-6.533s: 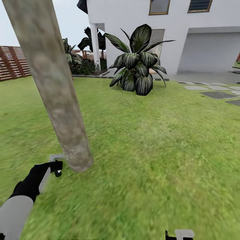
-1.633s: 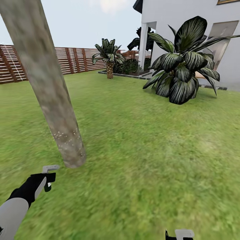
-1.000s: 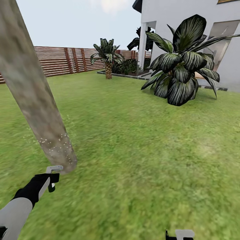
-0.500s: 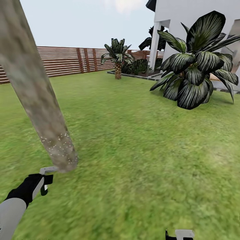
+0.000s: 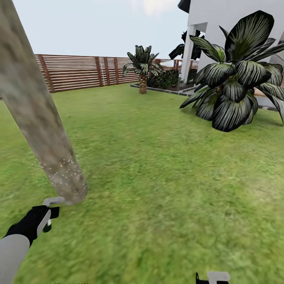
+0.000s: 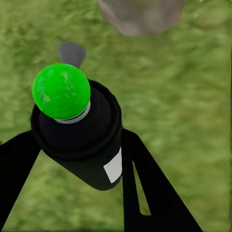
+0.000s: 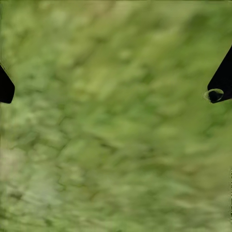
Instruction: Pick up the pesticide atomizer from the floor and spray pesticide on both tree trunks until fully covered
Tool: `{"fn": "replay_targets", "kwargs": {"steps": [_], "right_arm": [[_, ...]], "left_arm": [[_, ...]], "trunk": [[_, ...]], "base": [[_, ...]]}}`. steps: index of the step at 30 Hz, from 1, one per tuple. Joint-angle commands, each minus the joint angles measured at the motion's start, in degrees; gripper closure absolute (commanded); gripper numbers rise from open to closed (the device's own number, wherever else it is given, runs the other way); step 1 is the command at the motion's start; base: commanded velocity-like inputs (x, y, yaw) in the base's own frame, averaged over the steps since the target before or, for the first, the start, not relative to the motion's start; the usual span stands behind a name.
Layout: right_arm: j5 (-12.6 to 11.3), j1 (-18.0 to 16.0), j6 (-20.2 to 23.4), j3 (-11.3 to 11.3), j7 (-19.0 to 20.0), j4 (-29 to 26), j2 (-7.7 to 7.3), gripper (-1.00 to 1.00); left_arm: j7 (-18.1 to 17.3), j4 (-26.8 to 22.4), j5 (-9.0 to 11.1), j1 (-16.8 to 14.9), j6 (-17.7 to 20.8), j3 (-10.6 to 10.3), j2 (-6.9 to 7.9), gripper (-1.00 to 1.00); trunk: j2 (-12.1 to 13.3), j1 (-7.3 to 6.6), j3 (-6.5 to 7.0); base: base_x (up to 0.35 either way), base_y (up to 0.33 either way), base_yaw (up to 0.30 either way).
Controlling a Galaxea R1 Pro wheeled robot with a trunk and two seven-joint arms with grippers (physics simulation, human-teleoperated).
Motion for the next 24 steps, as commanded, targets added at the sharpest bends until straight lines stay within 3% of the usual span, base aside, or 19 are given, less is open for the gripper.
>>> {"fn": "replay_targets", "kwargs": {"steps": [1, 3, 5, 7, 8, 10, 13, 16, 18, 22, 24], "right_arm": [[0.00, 0.00, 0.00, 0.00, 0.00, 0.00, 0.00, -1.00], [0.00, 0.00, 0.00, 0.00, -0.01, 0.00, 0.00, -1.00], [0.00, 0.00, 0.00, 0.05, 0.00, 0.06, 0.00, -1.00], [0.00, 0.00, 0.00, 0.07, 0.00, 0.08, 0.00, -1.00], [0.00, 0.00, 0.00, 0.06, 0.00, 0.09, 0.00, -1.00], [0.00, 0.00, 0.00, 0.01, 0.00, 0.09, 0.00, -1.00], [0.00, 0.00, 0.00, 0.00, 0.00, 0.09, 0.00, -1.00], [0.00, 0.00, 0.00, 0.00, -0.01, 0.09, 0.00, -1.00], [0.00, 0.00, 0.00, 0.00, -0.01, 0.08, 0.00, -1.00], [-0.06, 0.00, 0.00, 0.00, -0.05, 0.02, -0.03, -1.00], [-0.08, 0.00, 0.00, 0.00, -0.08, 0.00, -0.07, -1.00]], "left_arm": [[0.00, -0.06, 0.46, 0.00, -0.08, -0.02, -0.16, 1.00], [-0.10, -0.05, 1.03, 0.00, -0.30, -0.07, -0.70, 1.00], [-0.07, -0.47, 1.12, 0.00, -0.47, -0.25, -2.12, 1.00], [0.24, -0.80, 0.93, -0.07, -0.47, -0.48, -3.97, 1.00], [0.43, -0.93, 0.63, -0.27, -0.48, -0.59, -5.99, 1.00], [0.50, -1.05, 0.48, -0.58, -0.43, -0.64, -7.28, 1.00], [0.46, -1.07, 0.45, -0.59, -0.43, -0.27, -6.67, 1.00], [0.36, -1.02, 0.75, -0.46, -0.43, -0.12, -4.13, 1.00], [0.37, -1.43, 0.79, -0.45, -0.51, -0.20, -3.88, 1.00], [0.35, -4.88, 0.57, -0.98, 0.05, -0.60, -4.92, 1.00], [0.33, -6.68, 0.51, -1.80, 0.93, -0.70, -6.66, 1.00]], "trunk": [[0.00, 0.00, 0.00], [0.00, 0.00, 0.00], [0.00, 0.00, 0.00], [0.00, 0.00, 0.00], [0.00, 0.00, 0.00], [0.00, 0.00, 0.00], [0.00, 0.00, 0.00], [0.00, 0.00, 0.00], [0.00, 0.00, 0.00], [0.00, 0.00, 0.00], [0.00, 0.00, 0.00]], "base": [[0.036, -0.115, 0.274], [0.013, -0.042, 0.277], [0.002, -0.007, 0.278], [0.001, -0.002, 0.278], [0.000, 0.000, 0.278], [0.000, 0.000, 0.278], [0.000, 0.000, 0.278], [0.000, 0.000, 0.278], [0.000, 0.000, 0.278], [0.000, 0.000, 0.199], [0.000, 0.000, 0.033]]}}
